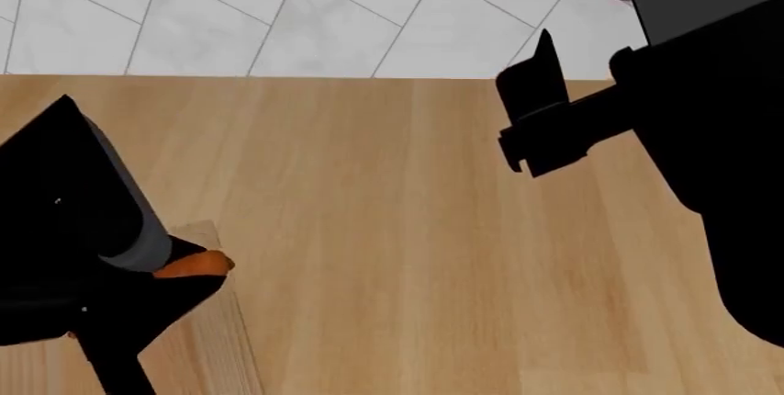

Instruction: Clear the non-vegetable object off the cutting board and place the vegetables onto it.

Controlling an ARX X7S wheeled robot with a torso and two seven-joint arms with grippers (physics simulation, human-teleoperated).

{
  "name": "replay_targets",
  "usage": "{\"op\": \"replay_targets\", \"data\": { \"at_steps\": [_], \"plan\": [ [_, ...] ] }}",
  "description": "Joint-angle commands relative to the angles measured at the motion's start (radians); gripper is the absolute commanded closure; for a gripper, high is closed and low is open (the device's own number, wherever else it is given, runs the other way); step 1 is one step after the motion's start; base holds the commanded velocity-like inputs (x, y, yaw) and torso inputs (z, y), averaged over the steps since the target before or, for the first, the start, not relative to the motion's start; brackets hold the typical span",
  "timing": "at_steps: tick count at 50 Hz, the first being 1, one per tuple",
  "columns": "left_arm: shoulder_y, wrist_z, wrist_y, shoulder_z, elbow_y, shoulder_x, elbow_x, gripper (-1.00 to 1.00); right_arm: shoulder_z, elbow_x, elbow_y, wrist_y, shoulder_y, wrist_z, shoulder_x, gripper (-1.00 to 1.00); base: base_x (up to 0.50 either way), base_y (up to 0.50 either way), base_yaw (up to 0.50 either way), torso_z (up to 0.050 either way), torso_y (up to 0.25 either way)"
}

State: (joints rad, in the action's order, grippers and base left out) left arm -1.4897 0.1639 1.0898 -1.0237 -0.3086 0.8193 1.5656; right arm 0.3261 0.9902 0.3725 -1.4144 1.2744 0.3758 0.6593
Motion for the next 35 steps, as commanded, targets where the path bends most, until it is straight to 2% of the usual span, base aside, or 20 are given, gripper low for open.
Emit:
{"op": "replay_targets", "data": {
  "at_steps": [1, 18, 24, 35],
  "plan": [
    [0.001, -0.009, 0.028, -0.006, -0.034, 0.071, -0.007, 1.00, 0.013, 0.004, -0.005, 0.007, 0.008, 0.003, -0.002, -1.00, 0.00, 0.00, 0.00, 0.000, 0.000],
    [0.036, -0.072, -0.004, -0.029, -0.012, 0.108, -0.112, 1.00, 0.011, 0.018, -0.001, 0.018, -0.006, 0.018, 0.005, -1.00, 0.00, 0.00, 0.00, 0.000, 0.000],
    [0.048, -0.122, -0.035, -0.045, 0.049, 0.097, -0.187, 1.00, 0.021, 0.019, -0.009, 0.016, 0.012, 0.013, 0.007, -1.00, 0.00, 0.00, 0.00, 0.000, 0.000],
    [0.112, -0.118, -0.082, -0.059, 0.063, 0.088, -0.208, 1.00, 0.019, 0.031, -0.008, 0.012, 0.019, 0.021, 0.014, -1.00, 0.00, 0.00, 0.00, 0.000, 0.000]
  ]
}}
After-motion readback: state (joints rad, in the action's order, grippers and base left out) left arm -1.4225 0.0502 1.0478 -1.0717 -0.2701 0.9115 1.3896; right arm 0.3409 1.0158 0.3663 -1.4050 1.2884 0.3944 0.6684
